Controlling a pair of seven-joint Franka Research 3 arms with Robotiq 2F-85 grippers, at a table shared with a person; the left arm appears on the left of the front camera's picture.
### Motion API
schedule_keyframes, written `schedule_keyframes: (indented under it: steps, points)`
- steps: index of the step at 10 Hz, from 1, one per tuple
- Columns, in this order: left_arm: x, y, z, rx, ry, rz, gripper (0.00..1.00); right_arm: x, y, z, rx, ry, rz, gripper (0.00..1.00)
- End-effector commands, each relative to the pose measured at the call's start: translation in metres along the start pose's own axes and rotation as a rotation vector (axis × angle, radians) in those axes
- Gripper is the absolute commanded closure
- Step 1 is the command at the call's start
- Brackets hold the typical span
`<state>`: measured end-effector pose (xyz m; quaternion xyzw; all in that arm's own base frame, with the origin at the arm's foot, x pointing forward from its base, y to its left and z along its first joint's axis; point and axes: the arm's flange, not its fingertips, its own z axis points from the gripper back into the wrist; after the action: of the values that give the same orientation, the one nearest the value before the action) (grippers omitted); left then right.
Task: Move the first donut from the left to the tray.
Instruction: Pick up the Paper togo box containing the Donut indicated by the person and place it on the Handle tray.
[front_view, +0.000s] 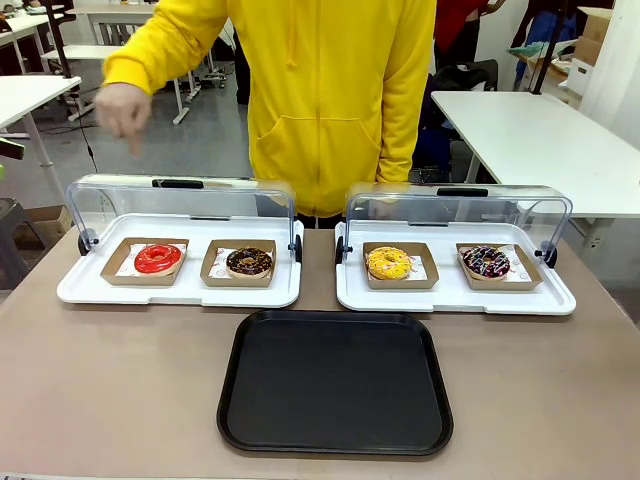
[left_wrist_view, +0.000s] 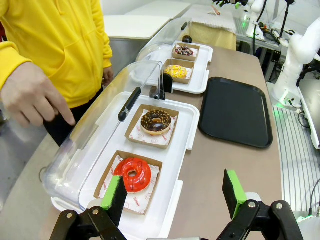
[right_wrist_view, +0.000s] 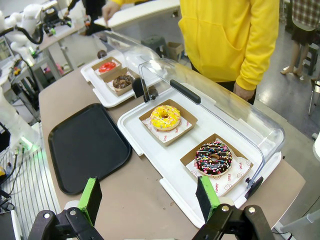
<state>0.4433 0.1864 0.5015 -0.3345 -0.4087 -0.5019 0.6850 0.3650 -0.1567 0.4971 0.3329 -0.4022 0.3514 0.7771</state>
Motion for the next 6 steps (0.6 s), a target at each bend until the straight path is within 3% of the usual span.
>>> schedule_keyframes:
  steps: [1, 6]
  points:
    - [0.0001, -0.0011, -0.0001, -0.001, -0.005, -0.001, 0.00, 0.0018, -0.0020, -0.0002, 0.003, -0.019, 0.023, 0.00]
    - [0.0001, -0.0011, -0.0001, -0.001, -0.005, -0.001, 0.00, 0.0018, -0.0020, -0.0002, 0.003, -0.019, 0.023, 0.00]
